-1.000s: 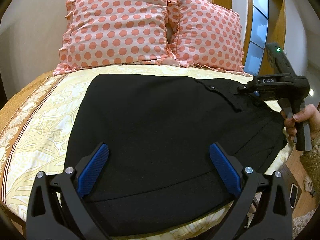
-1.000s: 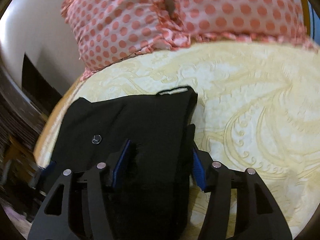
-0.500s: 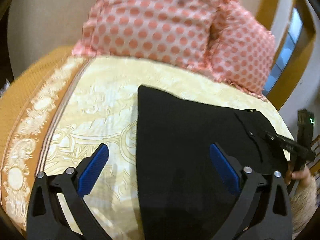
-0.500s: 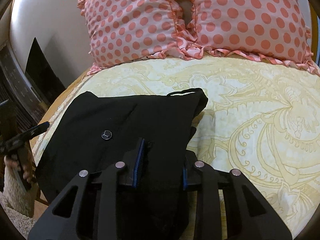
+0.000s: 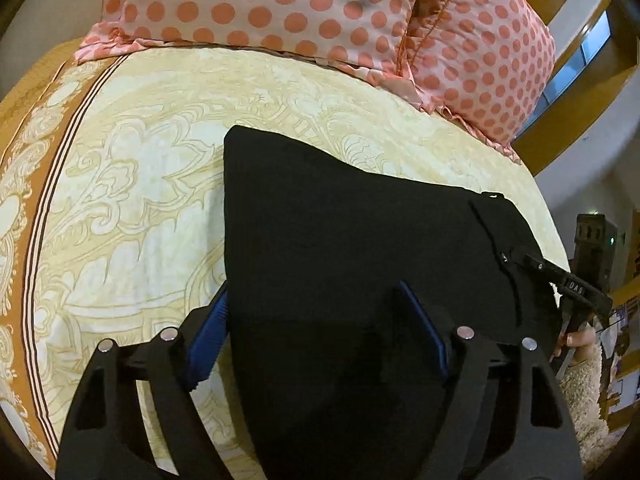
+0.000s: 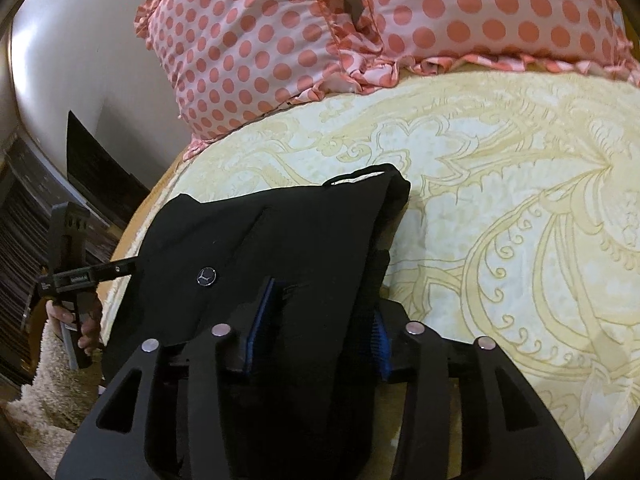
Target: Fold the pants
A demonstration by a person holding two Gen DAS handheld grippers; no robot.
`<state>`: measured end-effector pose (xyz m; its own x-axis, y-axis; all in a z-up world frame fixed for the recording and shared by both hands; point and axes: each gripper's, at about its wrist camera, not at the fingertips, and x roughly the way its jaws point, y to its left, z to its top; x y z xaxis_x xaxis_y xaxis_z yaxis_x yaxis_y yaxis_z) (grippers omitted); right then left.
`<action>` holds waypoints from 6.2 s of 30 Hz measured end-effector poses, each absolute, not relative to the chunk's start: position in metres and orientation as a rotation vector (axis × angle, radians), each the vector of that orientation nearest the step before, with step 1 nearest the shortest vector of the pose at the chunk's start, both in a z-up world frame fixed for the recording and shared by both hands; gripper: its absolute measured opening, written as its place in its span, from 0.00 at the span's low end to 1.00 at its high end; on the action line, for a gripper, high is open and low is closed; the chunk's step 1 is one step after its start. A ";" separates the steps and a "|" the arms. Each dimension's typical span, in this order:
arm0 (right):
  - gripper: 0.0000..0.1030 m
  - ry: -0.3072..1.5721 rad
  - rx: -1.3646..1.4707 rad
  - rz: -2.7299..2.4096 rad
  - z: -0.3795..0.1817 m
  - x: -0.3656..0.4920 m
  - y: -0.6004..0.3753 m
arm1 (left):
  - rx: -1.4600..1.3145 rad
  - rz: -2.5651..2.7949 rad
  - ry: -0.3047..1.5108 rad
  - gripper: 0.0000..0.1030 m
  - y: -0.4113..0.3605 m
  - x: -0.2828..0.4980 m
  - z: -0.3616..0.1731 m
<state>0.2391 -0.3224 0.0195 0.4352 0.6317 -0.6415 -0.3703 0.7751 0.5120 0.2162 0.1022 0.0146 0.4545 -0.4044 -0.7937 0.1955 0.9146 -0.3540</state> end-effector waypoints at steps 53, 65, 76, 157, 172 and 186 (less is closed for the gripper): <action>0.70 0.610 0.007 0.267 0.075 0.298 -0.268 | -0.057 -0.149 0.682 0.77 0.065 0.285 0.083; 0.76 0.812 -0.189 0.332 0.018 0.275 -0.211 | -0.045 -0.327 0.930 0.83 0.001 0.265 0.021; 0.99 0.774 -0.063 0.308 0.042 0.237 -0.227 | -0.041 -0.230 0.861 0.98 0.011 0.229 0.041; 0.99 0.832 -0.046 0.198 -0.002 0.158 -0.212 | 0.029 -0.017 0.828 0.98 0.035 0.139 -0.001; 0.99 0.831 -0.046 0.199 -0.002 0.158 -0.212 | 0.029 -0.017 0.827 0.98 0.035 0.140 -0.001; 0.99 0.831 -0.046 0.198 -0.002 0.158 -0.212 | 0.029 -0.017 0.828 0.98 0.035 0.139 -0.001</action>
<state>0.1579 -0.2116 -0.0016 0.6567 0.1570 -0.7376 -0.1930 0.9805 0.0369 0.1392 0.0351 -0.0008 0.6766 -0.0038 -0.7363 0.0268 0.9995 0.0194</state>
